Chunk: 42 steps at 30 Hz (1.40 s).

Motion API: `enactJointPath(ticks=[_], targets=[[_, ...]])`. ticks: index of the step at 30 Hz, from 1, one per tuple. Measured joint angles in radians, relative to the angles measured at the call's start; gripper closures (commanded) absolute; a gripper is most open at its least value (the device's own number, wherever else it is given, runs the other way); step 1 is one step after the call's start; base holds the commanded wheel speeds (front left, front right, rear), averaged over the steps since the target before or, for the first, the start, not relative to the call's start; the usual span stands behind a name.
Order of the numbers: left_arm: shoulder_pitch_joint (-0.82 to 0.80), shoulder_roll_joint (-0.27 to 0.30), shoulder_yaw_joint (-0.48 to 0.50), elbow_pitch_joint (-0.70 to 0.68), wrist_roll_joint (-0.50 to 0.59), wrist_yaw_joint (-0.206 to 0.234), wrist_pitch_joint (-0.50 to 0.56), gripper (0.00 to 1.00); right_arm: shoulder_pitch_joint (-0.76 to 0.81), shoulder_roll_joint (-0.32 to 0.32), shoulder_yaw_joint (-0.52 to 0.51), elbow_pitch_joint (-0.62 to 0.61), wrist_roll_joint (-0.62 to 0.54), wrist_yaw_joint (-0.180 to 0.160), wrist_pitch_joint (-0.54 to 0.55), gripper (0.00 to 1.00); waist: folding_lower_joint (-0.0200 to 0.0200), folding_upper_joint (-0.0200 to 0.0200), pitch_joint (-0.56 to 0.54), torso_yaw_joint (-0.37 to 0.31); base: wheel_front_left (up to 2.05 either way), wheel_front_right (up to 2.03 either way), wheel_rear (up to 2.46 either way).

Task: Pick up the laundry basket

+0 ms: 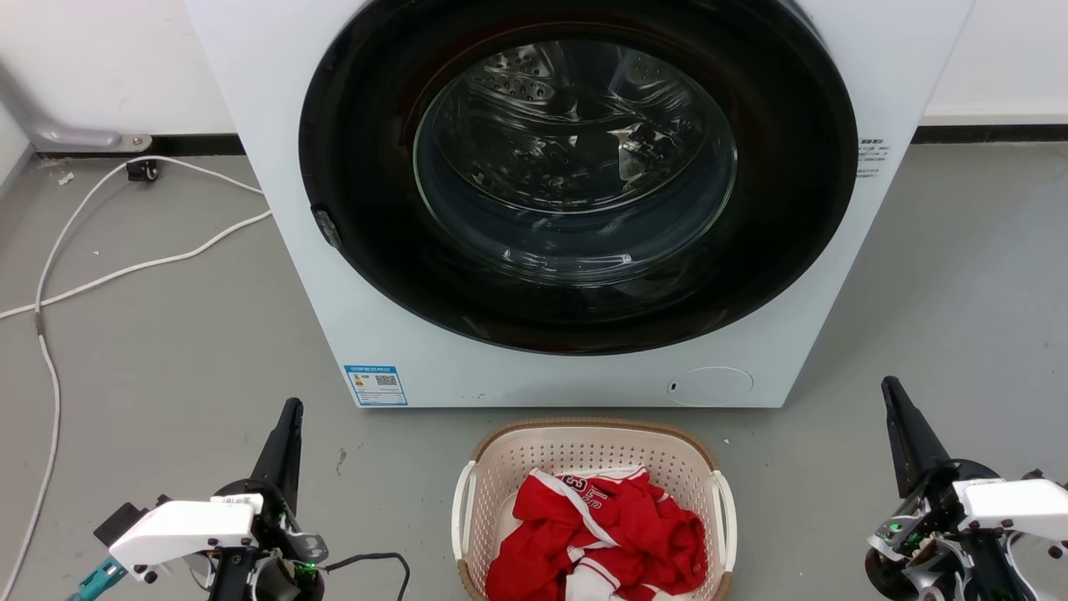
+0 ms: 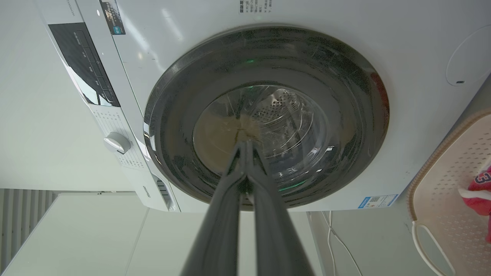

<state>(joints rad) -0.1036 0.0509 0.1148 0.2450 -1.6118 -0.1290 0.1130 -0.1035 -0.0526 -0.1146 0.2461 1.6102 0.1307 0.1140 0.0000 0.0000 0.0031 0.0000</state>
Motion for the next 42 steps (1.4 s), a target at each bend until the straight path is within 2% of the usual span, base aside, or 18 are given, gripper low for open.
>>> enactJointPath(ticks=[20,21,32,37,42], targets=[[0.0,0.0,0.0,0.0,0.0,0.0,0.0,1.0,0.0,0.0,0.0,0.0,0.0,0.0,0.0,1.0,0.0,0.0,0.0,0.0,0.0,0.0,0.0],[0.003,-0.001,-0.001,0.006,0.0,0.0,0.0,0.0,0.004,0.0,0.0,0.006,0.0,0.0,0.0,0.0,0.0,0.0,0.0,0.0,0.0,0.0,0.0],[0.032,-0.004,-0.047,0.009,0.016,0.003,-0.042,0.0,0.042,0.001,0.026,0.0,-0.034,0.0,-0.044,0.0,0.0,0.0,0.001,0.001,0.0,0.0,0.0],[0.031,-0.001,-0.073,-0.008,0.088,0.003,-0.066,0.0,0.045,0.0,0.024,-0.023,-0.123,0.0,-0.067,0.0,0.0,0.0,0.002,0.002,0.0,0.0,0.0],[0.029,0.0,-0.088,-0.031,0.208,0.003,-0.088,0.0,0.053,0.0,0.026,-0.059,-0.275,0.0,-0.088,0.0,0.0,0.0,0.001,0.003,0.0,0.0,0.0]])
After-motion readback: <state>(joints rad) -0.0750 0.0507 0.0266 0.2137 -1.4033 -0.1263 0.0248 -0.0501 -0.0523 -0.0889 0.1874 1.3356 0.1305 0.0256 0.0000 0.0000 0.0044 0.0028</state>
